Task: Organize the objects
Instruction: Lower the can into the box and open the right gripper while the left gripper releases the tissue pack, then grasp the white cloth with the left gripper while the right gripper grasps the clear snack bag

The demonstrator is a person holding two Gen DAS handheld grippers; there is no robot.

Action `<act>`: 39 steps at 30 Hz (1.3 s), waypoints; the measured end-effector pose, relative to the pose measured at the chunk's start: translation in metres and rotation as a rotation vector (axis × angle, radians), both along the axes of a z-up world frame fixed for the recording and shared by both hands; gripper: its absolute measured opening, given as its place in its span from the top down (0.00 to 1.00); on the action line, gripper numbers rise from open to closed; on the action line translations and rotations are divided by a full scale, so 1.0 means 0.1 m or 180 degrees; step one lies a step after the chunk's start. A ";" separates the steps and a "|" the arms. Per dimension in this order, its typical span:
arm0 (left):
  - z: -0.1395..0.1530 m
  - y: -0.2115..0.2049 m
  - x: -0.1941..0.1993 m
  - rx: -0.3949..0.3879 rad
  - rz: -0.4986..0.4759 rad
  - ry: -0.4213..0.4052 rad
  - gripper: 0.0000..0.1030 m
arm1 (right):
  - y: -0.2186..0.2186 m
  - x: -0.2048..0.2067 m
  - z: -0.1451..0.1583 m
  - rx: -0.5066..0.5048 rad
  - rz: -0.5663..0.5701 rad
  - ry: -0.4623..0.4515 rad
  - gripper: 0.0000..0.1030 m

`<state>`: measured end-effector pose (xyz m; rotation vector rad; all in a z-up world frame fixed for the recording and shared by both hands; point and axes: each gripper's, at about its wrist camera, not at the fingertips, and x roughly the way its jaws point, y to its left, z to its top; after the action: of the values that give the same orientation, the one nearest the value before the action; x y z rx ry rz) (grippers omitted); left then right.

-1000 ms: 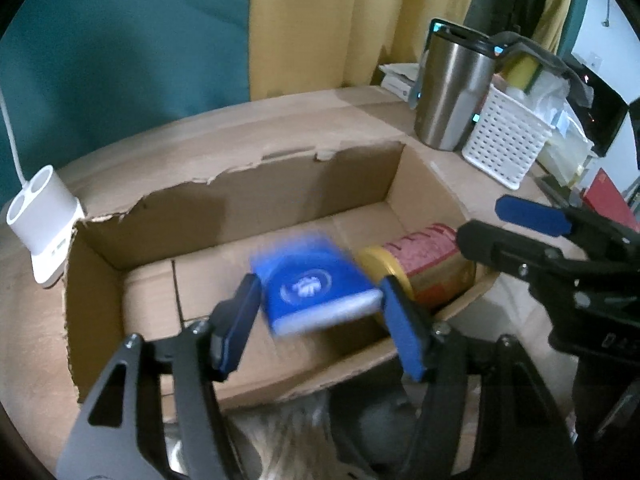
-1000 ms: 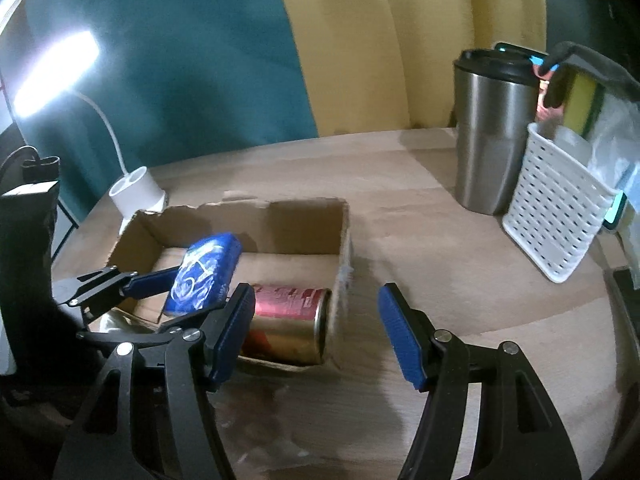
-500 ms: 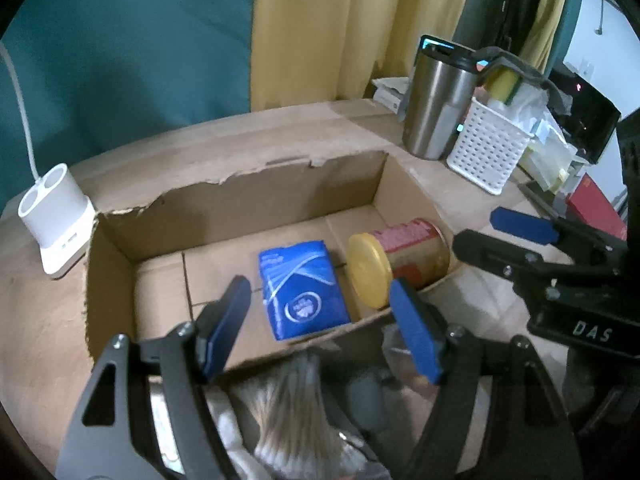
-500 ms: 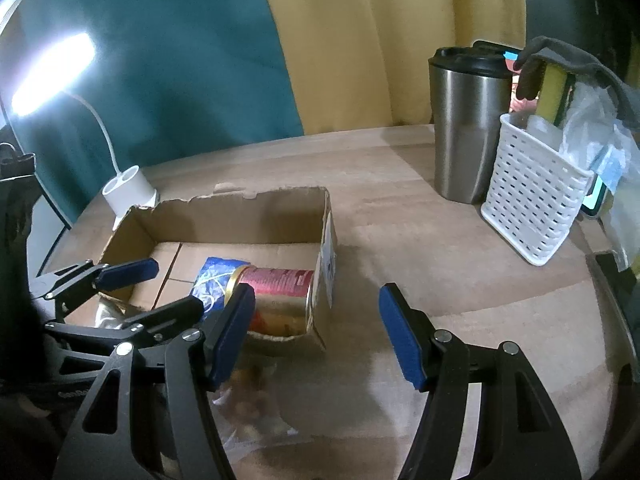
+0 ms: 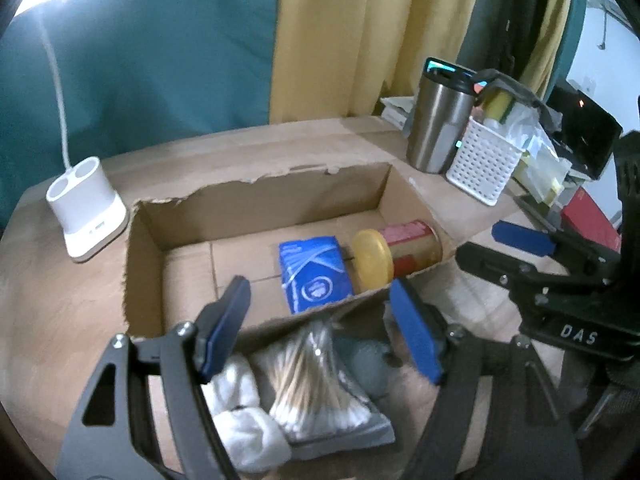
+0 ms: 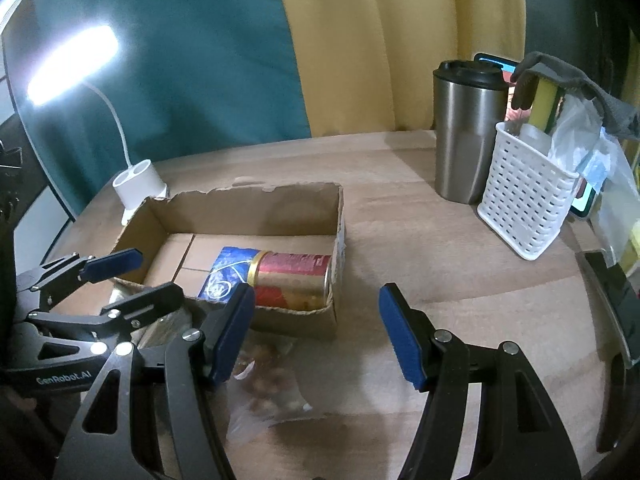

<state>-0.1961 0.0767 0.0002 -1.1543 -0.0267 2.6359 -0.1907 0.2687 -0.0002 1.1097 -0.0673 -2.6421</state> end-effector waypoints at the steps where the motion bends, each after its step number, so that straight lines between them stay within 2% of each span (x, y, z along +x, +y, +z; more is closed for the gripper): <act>1: 0.00 -0.02 0.02 0.0007 0.0013 -0.0001 0.28 | -0.01 0.01 0.00 0.0002 0.0004 0.0001 0.34; 10: 0.00 -0.17 0.18 0.0050 0.0157 -0.0001 0.27 | -0.07 0.10 0.01 0.0004 0.0086 0.0033 0.33; 13: -0.01 -0.21 0.23 0.0060 0.0202 -0.0015 0.27 | -0.08 0.12 0.01 -0.0012 0.0099 0.0040 0.25; 26: -0.07 -0.43 0.41 0.0064 0.0428 -0.0063 0.27 | -0.15 0.23 -0.04 0.0007 0.0206 0.0001 0.24; 39: -0.16 -0.63 0.53 -0.0039 0.0684 -0.0094 0.26 | -0.20 0.33 -0.03 0.0023 0.0262 -0.0008 0.24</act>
<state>-0.1434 0.0139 -0.0160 -1.2586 -0.1485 2.8070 -0.1577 0.2487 -0.0029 1.0942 -0.0125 -2.5702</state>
